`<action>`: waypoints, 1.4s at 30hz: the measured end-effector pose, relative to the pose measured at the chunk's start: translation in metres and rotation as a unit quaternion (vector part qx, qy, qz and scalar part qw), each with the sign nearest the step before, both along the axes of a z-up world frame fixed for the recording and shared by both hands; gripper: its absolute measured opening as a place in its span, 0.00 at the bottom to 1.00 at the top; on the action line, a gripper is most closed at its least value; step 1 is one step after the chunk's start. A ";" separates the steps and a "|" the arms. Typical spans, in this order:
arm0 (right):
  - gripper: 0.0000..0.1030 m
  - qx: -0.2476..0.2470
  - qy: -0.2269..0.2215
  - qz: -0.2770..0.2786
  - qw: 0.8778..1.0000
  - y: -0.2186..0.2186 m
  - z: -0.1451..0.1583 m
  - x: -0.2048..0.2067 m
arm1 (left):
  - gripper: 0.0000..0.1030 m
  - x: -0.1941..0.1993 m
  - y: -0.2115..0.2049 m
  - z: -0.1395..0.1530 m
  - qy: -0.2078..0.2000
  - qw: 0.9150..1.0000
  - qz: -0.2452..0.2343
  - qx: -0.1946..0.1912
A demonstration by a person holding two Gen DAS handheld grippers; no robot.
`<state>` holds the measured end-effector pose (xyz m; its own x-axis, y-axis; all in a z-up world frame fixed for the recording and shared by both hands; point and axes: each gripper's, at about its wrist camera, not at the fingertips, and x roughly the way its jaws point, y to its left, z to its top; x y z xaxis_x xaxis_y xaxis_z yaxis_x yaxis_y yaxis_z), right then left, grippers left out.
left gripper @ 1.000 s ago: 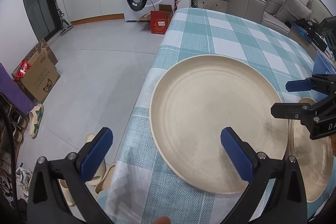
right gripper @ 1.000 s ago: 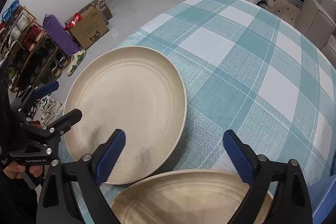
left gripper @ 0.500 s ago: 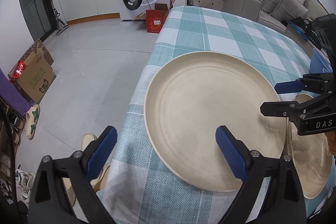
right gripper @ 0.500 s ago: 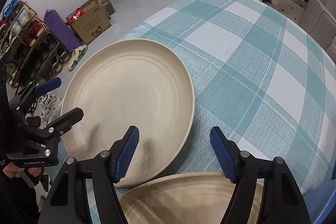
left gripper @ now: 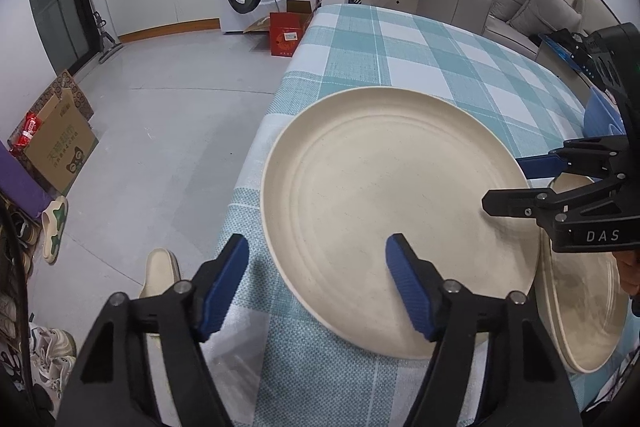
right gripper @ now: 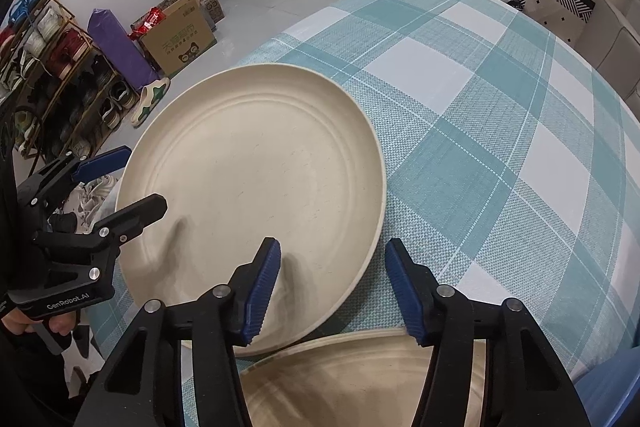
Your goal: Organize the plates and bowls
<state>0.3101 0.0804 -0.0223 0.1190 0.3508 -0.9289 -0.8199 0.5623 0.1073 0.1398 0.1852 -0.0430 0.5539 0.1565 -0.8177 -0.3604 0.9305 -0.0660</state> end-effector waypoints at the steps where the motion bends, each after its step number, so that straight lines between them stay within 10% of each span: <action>1: 0.52 0.000 0.000 0.000 1.000 0.000 0.000 0.000 | 0.62 0.000 0.000 0.000 0.001 1.000 -0.001 -0.002; 42: 0.24 -0.002 -0.013 -0.005 1.000 -0.003 -0.001 -0.003 | 0.22 -0.009 0.009 -0.005 0.005 1.000 0.019 -0.018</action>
